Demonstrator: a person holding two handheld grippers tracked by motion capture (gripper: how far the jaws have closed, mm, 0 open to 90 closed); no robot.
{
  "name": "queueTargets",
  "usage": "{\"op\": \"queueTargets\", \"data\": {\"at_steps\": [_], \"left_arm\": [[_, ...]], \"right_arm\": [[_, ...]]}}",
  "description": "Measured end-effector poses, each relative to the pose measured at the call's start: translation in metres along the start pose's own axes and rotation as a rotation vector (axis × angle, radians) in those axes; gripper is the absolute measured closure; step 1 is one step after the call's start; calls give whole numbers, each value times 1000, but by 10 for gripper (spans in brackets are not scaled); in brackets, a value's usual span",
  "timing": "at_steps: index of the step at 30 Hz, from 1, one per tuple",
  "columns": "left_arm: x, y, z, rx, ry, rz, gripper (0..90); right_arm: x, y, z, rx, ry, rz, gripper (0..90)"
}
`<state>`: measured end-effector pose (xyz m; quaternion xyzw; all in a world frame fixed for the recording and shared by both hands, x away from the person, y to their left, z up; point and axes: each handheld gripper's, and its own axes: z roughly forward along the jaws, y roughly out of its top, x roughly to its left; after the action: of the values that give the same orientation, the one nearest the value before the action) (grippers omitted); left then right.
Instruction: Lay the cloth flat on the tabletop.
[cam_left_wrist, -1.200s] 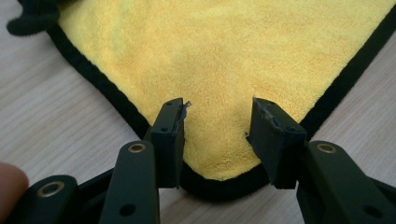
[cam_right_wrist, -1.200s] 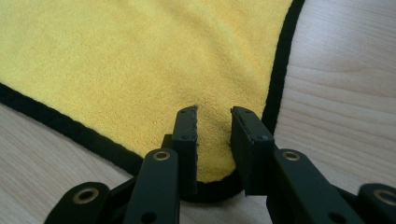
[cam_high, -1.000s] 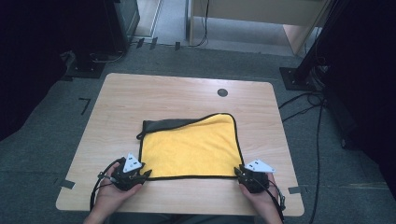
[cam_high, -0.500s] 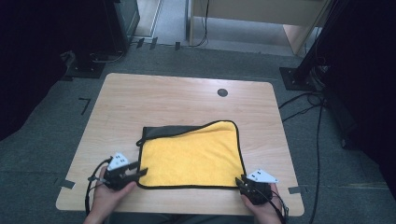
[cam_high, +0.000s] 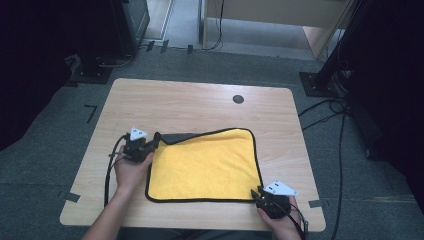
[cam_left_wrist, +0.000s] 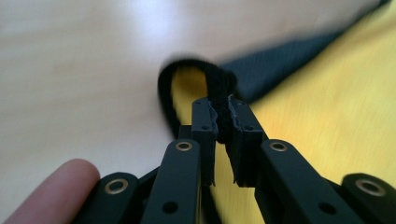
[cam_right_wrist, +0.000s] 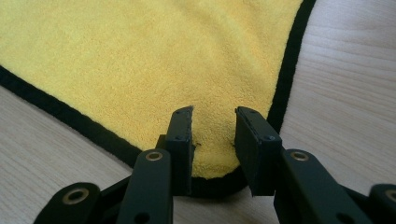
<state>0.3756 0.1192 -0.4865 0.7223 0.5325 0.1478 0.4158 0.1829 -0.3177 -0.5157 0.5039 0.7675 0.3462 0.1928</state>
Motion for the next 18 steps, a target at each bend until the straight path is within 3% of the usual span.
{"op": "queueTargets", "data": {"at_steps": [2, 3, 6, 7, 11, 13, 18], "left_arm": [[15, 16, 8, -81, 20, -133, 774], [20, 22, 10, -108, 38, -177, 726], [23, 31, 11, -130, 42, -196, 610], [17, 33, 10, -126, 44, -146, 566], [4, 22, 4, -102, 15, -29, 550], [2, 14, 4, -78, 10, -8, 552], [-6, -2, 4, -9, 4, 39, 539]], "right_arm": [[0, 1, 1, -1, 0, 7, 673], [0, 1, 1, -2, -2, 7, 673], [1, 0, 1, -7, -5, 1, 667], [1, 0, 1, -7, -4, 2, 657], [-1, 5, -2, -26, 34, 16, 612], [-3, 12, -4, -61, 35, 29, 613], [-7, 33, 1, -86, -2, 12, 612]]}}
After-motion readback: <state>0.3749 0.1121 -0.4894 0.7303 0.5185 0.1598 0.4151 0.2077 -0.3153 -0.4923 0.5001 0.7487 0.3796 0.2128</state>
